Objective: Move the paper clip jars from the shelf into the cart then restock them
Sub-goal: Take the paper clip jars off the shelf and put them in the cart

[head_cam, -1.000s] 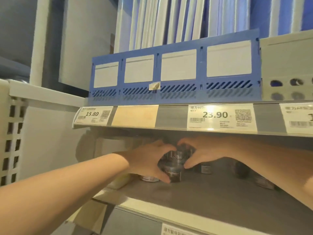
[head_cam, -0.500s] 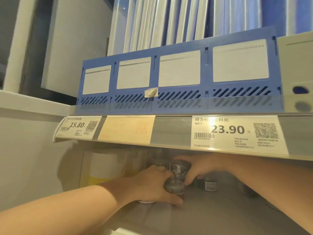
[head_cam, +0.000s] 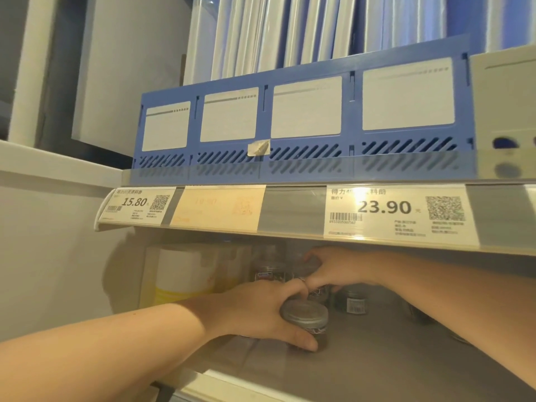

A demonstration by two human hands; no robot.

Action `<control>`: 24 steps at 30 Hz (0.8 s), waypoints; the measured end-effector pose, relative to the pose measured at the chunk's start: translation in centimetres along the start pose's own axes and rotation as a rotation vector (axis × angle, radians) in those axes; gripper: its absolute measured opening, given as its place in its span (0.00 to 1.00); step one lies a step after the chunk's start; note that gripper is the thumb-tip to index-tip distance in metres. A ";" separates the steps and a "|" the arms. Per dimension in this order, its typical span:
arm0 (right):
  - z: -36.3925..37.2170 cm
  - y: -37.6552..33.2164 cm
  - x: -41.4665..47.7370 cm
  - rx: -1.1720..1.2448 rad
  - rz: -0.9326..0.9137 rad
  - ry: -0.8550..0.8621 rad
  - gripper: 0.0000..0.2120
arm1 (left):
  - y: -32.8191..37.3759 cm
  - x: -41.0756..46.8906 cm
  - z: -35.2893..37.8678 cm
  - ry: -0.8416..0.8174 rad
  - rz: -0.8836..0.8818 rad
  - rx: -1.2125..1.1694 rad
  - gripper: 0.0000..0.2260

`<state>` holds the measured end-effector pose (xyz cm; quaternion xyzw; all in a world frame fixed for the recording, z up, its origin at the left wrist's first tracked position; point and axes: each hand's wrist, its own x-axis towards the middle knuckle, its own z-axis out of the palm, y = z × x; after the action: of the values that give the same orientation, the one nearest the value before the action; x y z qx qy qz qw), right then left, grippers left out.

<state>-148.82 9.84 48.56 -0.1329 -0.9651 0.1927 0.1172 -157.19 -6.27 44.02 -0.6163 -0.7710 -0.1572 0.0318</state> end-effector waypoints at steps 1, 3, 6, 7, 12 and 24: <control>-0.2 0.0 -0.4 -0.013 -0.002 -0.002 0.39 | 0.0 -0.1 -0.1 -0.012 0.004 -0.004 0.24; -0.4 0.2 -1.4 -0.045 0.005 -0.009 0.38 | 0.0 -0.2 -0.1 -0.022 0.005 0.006 0.25; -0.9 0.2 -3.0 -0.079 0.004 0.000 0.32 | 0.2 -0.3 0.2 0.003 -0.005 0.030 0.26; -1.0 0.3 -3.6 -0.082 0.001 0.004 0.31 | 0.4 -0.3 0.4 0.016 -0.004 0.029 0.26; -1.7 0.0 -6.8 -0.113 0.018 0.060 0.27 | 1.4 -0.9 0.7 0.074 0.034 -0.005 0.26; -2.5 -1.3 -14.5 -0.061 0.101 0.134 0.22 | 5.3 -3.5 -0.3 0.197 0.004 -0.034 0.25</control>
<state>-134.77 5.18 48.73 -0.1975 -0.9526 0.1595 0.1675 -151.34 -8.67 44.57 -0.6000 -0.7600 -0.2301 0.0976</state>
